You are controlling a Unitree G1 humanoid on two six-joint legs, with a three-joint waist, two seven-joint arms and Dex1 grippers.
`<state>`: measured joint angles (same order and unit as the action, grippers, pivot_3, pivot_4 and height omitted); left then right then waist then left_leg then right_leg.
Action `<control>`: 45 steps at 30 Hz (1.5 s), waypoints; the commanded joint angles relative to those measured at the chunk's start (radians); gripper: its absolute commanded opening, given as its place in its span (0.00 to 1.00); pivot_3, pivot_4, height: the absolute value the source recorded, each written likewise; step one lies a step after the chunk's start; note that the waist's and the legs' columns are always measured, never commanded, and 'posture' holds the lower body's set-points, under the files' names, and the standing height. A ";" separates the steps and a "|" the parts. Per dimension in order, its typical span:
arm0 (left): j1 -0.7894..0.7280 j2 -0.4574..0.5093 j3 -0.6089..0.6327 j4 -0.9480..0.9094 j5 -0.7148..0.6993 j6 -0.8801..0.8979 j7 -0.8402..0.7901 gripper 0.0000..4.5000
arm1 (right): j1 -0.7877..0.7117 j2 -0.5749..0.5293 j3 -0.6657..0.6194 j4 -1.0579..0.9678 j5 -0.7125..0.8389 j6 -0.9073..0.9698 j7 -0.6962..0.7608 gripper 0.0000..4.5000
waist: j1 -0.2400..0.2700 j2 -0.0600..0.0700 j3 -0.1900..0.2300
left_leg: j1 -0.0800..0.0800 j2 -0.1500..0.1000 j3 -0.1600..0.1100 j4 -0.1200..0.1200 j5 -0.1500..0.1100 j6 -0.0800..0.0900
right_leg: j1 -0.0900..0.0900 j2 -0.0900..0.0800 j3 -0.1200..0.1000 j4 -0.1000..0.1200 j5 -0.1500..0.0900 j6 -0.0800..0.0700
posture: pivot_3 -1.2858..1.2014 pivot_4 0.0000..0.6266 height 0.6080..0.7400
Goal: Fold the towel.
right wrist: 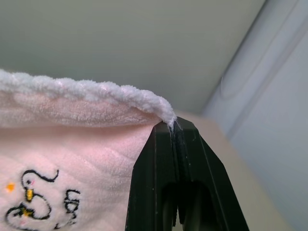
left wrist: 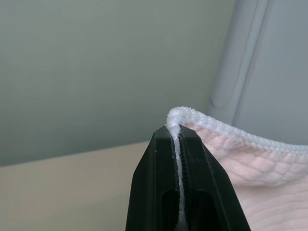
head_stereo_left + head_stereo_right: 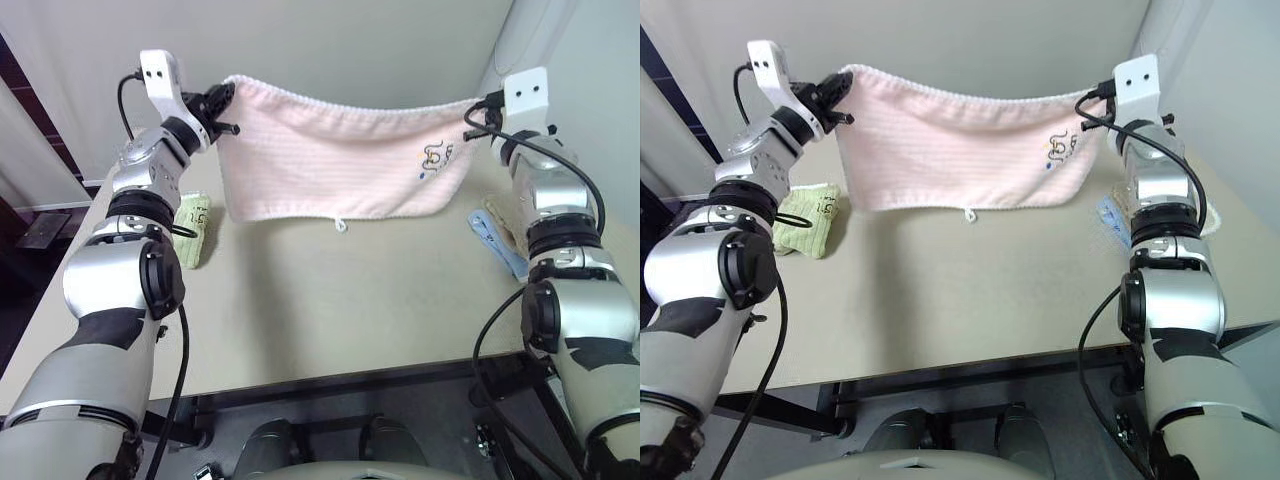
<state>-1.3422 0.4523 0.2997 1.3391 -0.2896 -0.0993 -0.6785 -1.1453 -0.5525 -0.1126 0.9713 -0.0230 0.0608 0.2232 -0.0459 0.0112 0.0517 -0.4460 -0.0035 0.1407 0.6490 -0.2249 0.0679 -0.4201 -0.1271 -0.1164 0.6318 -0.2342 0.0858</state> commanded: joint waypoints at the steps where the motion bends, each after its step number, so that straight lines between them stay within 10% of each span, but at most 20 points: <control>1: 0.002 0.027 0.026 -0.008 0.018 -0.064 -0.088 0.00 | 0.044 -0.027 -0.044 -0.072 0.050 -0.050 0.059 0.00 | 0.002 -0.001 0.000 | 0.000 0.000 0.000 0.000 0.000 0.000 | 0.000 0.000 0.000 0.000 0.000 0.000 | 0.52 0.00 0.85; 17: 0.376 0.169 0.081 -0.193 -0.091 0.161 -0.775 0.00 | 0.929 -0.045 -0.308 -1.245 0.458 0.455 0.226 0.00 | 0.005 -0.002 0.001 | 0.001 0.001 -0.002 0.002 -0.006 0.004 | -0.002 -0.004 0.000 -0.001 0.000 -0.003 | 0.52 0.00 0.85; 28: 0.877 0.320 -0.058 -0.880 -0.336 0.704 -0.936 0.00 | 1.307 -0.114 -0.466 -1.421 0.567 0.517 0.375 0.00 | 0.012 -0.002 0.001 | 0.003 0.001 -0.002 0.002 -0.007 0.005 | 0.000 -0.006 0.001 -0.004 -0.001 -0.006 | 0.52 0.00 0.85; 39: 1.180 0.492 -0.147 -1.031 -0.426 0.694 -0.936 0.00 | 1.710 -0.168 -0.587 -1.498 0.537 0.378 0.658 0.00 | 0.048 -0.004 -0.002 | 0.004 0.000 0.007 -0.022 -0.004 0.000 | 0.000 -0.003 0.007 -0.002 -0.004 -0.010 | 0.52 0.00 0.85; 43: 1.218 0.535 -0.208 -0.993 -0.470 0.635 -0.936 0.00 | 1.767 -0.181 -0.594 -1.482 0.532 0.345 0.716 0.00 | 0.058 -0.020 0.000 | 0.032 -0.001 0.029 -0.036 0.000 -0.008 | 0.014 0.003 0.033 0.042 -0.072 -0.018 | 0.52 0.00 0.85; 45: 1.245 0.553 -0.239 -0.989 -0.511 0.613 -0.936 0.00 | 1.795 -0.198 -0.602 -1.477 0.515 0.325 0.747 0.00 | 0.058 0.004 0.000 | 0.035 -0.001 -0.020 0.011 -0.019 -0.034 | 0.014 -0.007 0.013 0.041 -0.071 -0.028 | 0.52 0.00 0.85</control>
<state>-0.0940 0.9742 0.0700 0.3489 -0.7572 0.5431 -1.6108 0.6228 -0.7390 -0.6701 -0.4978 0.5098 0.4134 0.9468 0.0122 0.0151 0.0519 -0.4111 -0.0035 0.0756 0.6849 -0.2707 0.0161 -0.4018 -0.1382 -0.1237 0.6721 -0.3042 0.0566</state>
